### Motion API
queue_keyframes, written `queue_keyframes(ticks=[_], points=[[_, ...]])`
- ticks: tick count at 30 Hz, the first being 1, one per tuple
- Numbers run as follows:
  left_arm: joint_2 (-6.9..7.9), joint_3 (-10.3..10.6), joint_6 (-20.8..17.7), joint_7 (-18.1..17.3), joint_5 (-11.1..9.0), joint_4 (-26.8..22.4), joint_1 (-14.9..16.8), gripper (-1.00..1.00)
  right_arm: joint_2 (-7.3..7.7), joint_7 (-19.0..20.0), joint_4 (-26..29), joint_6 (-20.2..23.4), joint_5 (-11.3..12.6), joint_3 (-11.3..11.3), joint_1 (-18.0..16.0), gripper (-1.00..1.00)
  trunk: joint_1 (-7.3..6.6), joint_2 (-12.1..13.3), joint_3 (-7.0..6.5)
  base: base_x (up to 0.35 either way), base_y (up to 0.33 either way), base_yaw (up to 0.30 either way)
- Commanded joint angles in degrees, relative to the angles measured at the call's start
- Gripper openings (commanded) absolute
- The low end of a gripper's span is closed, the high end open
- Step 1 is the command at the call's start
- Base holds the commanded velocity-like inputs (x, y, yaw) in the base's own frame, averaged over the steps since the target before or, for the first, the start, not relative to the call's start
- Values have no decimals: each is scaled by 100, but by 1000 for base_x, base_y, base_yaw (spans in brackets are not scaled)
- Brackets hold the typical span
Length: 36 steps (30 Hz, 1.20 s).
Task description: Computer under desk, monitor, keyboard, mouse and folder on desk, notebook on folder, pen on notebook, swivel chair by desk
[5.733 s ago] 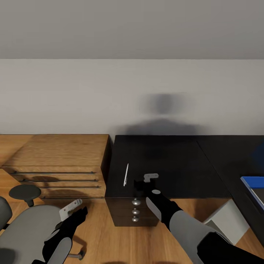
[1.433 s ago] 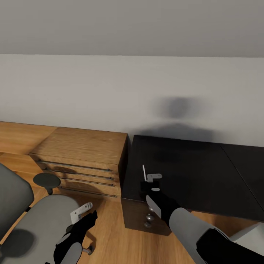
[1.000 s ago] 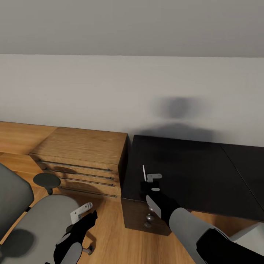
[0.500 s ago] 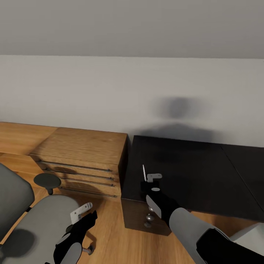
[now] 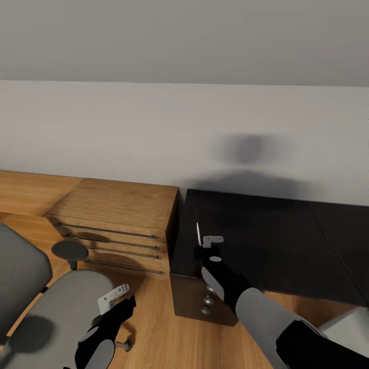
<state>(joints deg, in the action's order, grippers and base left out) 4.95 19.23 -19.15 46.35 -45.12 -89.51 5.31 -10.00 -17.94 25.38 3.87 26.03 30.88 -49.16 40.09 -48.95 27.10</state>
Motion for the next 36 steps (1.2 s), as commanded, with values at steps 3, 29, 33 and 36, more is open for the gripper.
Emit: queue_keyframes(ticks=[3,29,33,36], points=[[-2,11,-22,46,-30,166,5,100,0,-43,30,33,24,19,-5,-100,-69,117,-48,-319,0,0],[-30,20,-13,33,-13,936,5,100,547,-1395,3160,862,451,14,722,-100,-640,1159,-515,-73,0,0],[-31,23,-47,27,-19,946,5,100,573,-1397,3171,835,447,1,724,-100,-728,1320,-587,-240,0,0],[-131,36,-97,-3,-10,1025,5,100,578,-1406,3172,822,445,-7,724,-100,-794,1440,-643,-41,0,-23]])
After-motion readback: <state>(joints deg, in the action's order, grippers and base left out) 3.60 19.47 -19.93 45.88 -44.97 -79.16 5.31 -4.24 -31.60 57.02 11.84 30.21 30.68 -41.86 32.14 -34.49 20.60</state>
